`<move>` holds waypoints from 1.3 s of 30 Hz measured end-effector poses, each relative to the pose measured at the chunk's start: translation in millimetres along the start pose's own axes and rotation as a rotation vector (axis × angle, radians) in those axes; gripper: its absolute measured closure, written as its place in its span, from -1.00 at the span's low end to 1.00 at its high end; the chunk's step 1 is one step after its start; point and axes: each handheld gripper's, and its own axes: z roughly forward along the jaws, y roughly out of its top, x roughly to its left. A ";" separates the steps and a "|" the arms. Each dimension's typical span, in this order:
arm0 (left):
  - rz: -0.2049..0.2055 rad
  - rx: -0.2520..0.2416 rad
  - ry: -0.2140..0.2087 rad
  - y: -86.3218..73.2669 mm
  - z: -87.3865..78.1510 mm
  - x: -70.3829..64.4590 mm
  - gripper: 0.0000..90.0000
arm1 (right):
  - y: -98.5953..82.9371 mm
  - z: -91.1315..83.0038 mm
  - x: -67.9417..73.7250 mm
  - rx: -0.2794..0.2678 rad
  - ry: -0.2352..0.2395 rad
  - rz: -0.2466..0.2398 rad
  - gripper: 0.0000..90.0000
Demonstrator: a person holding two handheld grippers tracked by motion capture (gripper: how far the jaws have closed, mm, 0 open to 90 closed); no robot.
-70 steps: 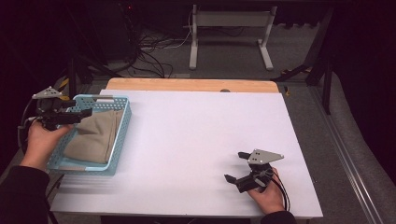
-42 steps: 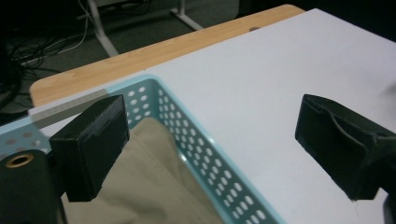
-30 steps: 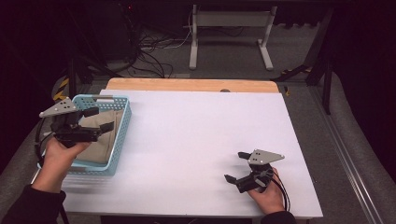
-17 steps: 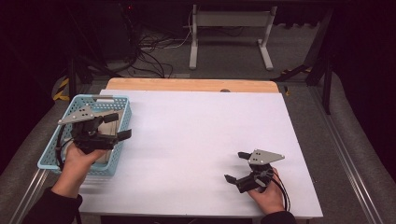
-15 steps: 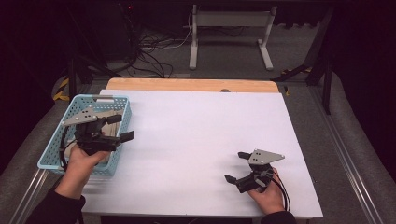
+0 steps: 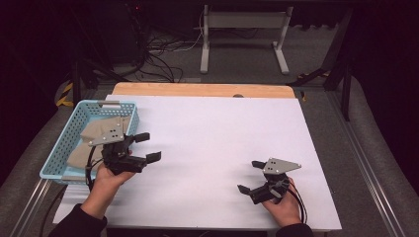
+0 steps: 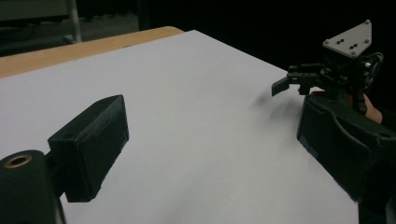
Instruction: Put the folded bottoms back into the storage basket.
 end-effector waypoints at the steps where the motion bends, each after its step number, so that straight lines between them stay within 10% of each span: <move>1: -0.002 0.002 -0.009 -2.3 3.0 -0.4 -0.78 | 0.0 0.0 0.0 0.000 0.000 0.000 -0.99; 19: 0.018 0.073 -0.011 -48.0 33.3 4.3 -0.85 | 0.2 -0.4 0.9 -0.002 0.006 -0.006 -0.99; 24: 0.085 0.100 0.018 -56.7 36.7 4.5 -0.92 | 0.3 -0.6 1.3 -0.004 0.010 -0.009 -0.99; 39: 0.031 0.098 -0.002 -60.0 39.3 11.3 -0.95 | 0.2 -0.4 1.4 -0.003 0.011 -0.008 -0.99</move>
